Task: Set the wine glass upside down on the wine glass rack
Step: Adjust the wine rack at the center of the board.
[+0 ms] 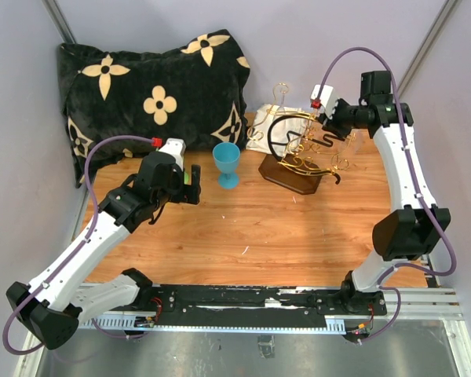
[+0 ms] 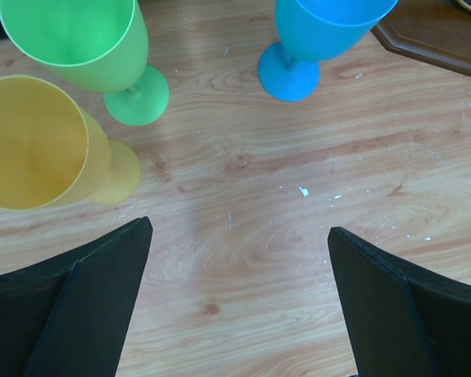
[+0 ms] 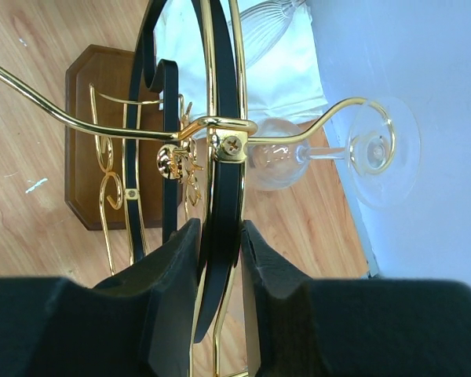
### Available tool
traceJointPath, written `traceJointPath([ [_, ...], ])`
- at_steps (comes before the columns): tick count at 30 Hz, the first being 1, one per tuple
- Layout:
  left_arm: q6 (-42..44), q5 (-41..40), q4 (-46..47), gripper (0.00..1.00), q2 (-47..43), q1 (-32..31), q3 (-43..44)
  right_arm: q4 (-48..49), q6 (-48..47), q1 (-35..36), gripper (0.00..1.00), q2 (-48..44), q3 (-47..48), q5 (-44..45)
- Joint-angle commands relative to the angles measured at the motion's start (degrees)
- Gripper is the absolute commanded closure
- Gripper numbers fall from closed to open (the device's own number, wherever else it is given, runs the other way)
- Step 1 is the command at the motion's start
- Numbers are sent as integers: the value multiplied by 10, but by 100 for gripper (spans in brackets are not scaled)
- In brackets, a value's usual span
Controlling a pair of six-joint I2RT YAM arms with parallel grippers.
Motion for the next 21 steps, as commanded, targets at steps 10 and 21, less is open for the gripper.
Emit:
traceJointPath([
  [10, -9, -2, 8, 1, 2, 0, 21, -98, -18, -21, 43, 29, 68, -67],
  [21, -8, -27, -9, 0, -2, 0, 48, 182, 200, -26, 12, -145, -91, 24],
])
